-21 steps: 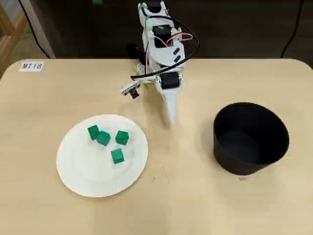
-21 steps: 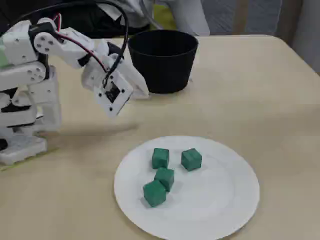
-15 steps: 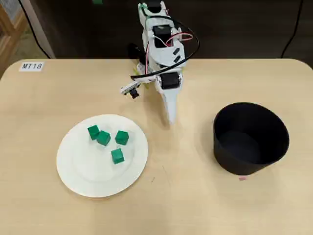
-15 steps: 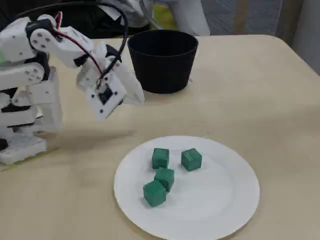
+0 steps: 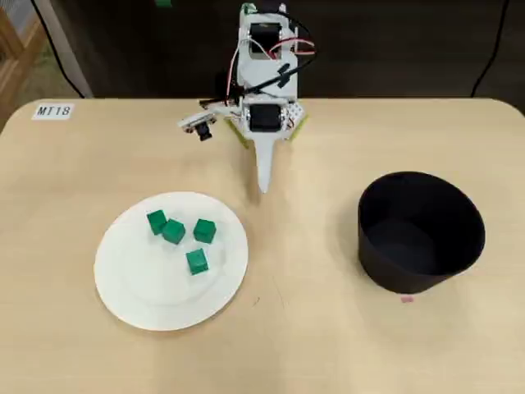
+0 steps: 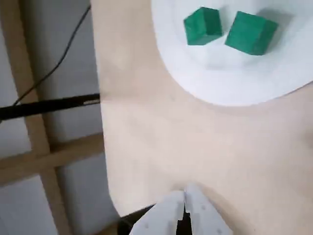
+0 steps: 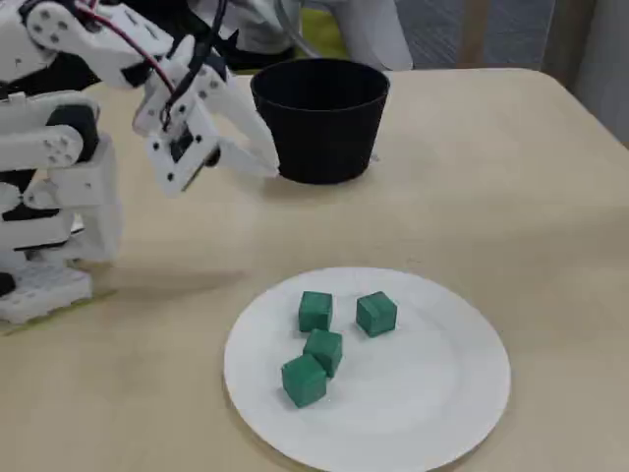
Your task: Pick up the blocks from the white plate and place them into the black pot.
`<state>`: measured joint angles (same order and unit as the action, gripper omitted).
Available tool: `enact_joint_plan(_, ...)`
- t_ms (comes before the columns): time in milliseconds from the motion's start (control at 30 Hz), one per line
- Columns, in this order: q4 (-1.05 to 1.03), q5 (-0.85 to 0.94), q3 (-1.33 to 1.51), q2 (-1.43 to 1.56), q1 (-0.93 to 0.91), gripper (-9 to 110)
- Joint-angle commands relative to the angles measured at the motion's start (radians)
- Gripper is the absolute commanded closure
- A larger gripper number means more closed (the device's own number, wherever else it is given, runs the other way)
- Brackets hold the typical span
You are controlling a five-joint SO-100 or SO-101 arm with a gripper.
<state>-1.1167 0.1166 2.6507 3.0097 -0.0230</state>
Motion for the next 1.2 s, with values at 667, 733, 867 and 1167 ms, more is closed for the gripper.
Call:
enact_joint_plan(667, -0.213, -0.227, -0.723, -1.083, -0.426, 104)
enact_joint_plan(733, -0.201, -0.219, -0.746, -1.135, -0.449, 104)
enact_joint_plan(867, -0.201, -0.193, -0.792, -1.216, -0.483, 104)
enact_joint_plan(1167, -0.158, -0.074, -0.9, -1.339, -0.515, 104)
